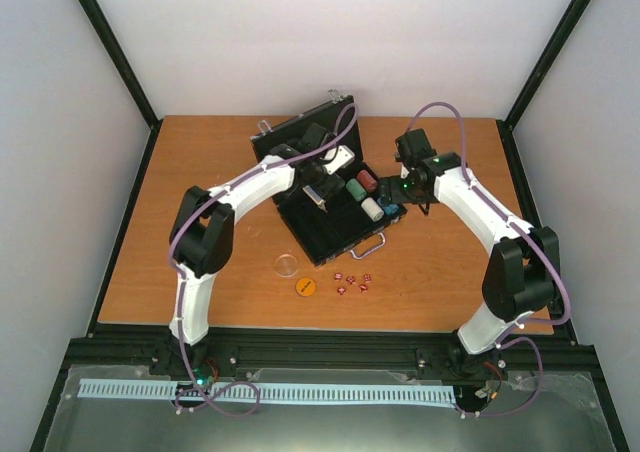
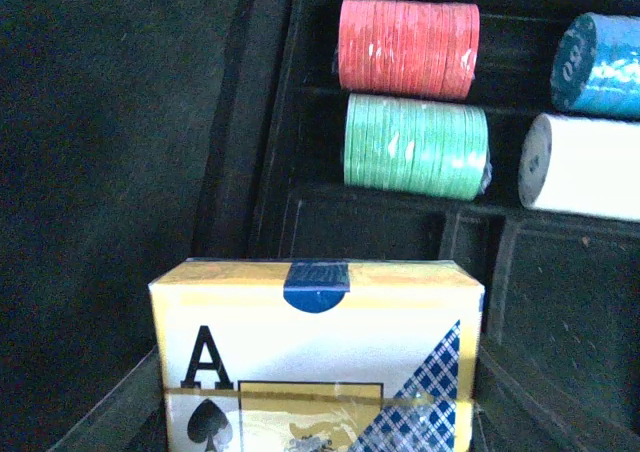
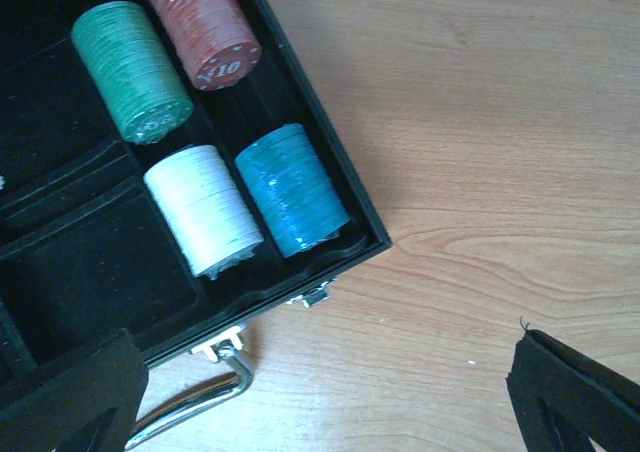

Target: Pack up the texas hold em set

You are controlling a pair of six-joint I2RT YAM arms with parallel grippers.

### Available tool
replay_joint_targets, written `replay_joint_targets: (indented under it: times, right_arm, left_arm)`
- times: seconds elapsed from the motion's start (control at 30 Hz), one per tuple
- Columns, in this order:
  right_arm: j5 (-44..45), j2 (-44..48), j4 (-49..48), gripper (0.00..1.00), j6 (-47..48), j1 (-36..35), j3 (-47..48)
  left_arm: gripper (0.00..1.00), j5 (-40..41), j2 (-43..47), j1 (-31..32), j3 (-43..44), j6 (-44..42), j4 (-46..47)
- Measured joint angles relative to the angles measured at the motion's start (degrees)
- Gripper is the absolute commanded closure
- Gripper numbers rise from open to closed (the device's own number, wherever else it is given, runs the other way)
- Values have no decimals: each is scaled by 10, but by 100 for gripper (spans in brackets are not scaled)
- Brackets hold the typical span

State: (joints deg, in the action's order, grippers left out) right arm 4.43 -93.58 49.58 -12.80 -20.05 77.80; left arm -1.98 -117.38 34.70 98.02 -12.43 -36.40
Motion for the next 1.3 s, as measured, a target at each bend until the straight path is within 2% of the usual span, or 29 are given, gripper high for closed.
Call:
replay_joint_targets:
  times: [0.23,0.37,0.4,0.47,0.5,0.57,0.7,1.13,1.3]
  right_arm:
    - [15,0,-15,0,12,19,-3]
    - [17,-2,-18,0,14,28,-3]
    - [17,-2,-18,0,14,29,-3]
    - [17,-2,-19,0,14,31,-3]
    - [17,-2,-19,0,15,32,-3]
    - [17,-2,-21,0,15,33,-5]
    - [16,-3,-25,0,14,35,-13]
    - [7,-3,-31,0,15,36,-42]
    - [-20,-1,-32,1,19,36,-44]
  left_arm:
    - [72,-14,-94,1,71,-38,4]
    - [66,-22,-111,1,76,-44,2]
    - [61,-23,-113,1,76,-45,2]
    - [34,-26,-115,1,76,-46,2]
    - [27,-28,-115,1,76,-47,3]
    - [16,-32,-116,1,77,-49,3]
    - [1,-38,-117,1,78,-50,5]
    - [0,-20,-115,1,83,-37,9]
    - [0,-11,-82,0,74,-7,-1]
